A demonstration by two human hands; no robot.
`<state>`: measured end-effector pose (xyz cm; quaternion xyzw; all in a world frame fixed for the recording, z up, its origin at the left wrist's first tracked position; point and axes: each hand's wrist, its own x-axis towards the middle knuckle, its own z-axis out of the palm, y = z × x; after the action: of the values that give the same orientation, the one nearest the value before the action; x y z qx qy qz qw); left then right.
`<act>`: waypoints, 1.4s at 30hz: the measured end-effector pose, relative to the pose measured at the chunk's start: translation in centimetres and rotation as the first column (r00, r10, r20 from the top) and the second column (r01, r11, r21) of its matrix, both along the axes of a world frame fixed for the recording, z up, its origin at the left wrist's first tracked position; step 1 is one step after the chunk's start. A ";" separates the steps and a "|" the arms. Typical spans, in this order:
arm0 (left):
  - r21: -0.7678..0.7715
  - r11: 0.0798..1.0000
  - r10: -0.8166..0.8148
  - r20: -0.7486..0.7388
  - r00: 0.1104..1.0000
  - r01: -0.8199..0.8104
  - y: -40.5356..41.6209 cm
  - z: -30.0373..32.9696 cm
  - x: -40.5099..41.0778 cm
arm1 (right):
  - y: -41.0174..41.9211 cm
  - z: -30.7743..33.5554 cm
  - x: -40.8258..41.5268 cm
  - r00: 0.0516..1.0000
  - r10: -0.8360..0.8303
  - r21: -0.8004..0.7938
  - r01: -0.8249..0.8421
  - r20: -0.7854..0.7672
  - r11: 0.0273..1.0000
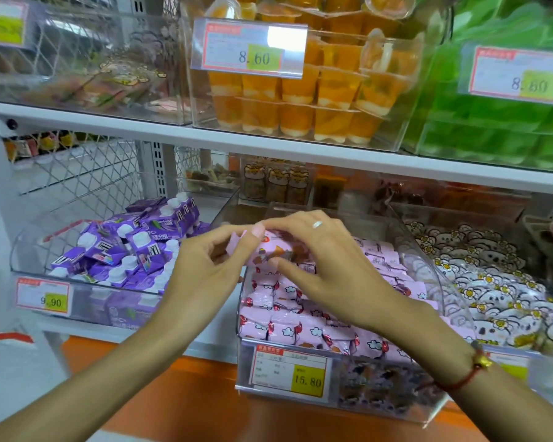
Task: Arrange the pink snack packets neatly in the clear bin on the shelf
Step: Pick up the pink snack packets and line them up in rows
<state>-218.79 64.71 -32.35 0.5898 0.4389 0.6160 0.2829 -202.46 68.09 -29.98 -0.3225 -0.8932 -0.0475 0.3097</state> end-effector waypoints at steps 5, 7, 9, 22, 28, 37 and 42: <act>-0.029 0.989 0.138 -0.183 0.973 -0.146 0.6 -1.1 -0.4 | 1.1 -0.2 0.4 0.962 -0.110 -0.032 0.105 -0.249 0.994; -0.092 0.976 0.170 -0.254 0.952 -0.199 0.9 -1.6 -0.8 | 1.8 0.0 0.3 0.879 -0.150 -0.240 0.042 -0.453 0.970; -0.176 0.969 0.118 -0.290 0.950 -0.173 1.0 -2.0 -1.3 | 2.7 -0.1 0.0 0.774 -0.247 -0.439 -0.045 -0.583 0.897; -0.238 0.970 -0.024 -0.267 0.963 -0.042 0.3 -1.8 -1.5 | 5.3 -4.3 -2.2 0.928 -0.367 -0.321 0.329 -0.065 0.888; -0.174 0.980 0.021 -0.389 0.921 -0.096 0.8 -1.9 -1.6 | 5.9 -3.5 -0.5 0.933 -0.260 -0.346 0.336 0.247 0.876; 0.058 0.997 0.017 -0.844 0.536 0.060 6.7 3.4 -0.4 | 3.1 -2.9 3.2 0.952 -0.215 -0.395 0.288 0.220 0.872; -0.133 0.986 -0.152 -0.962 0.225 0.096 9.9 3.1 1.6 | 1.4 -3.6 4.3 0.957 -0.113 -0.477 0.233 0.267 0.848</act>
<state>-217.16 74.58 -29.23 0.8702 0.4851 0.0854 0.0126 -198.17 69.52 -33.59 -0.4639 -0.8711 0.1225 0.1045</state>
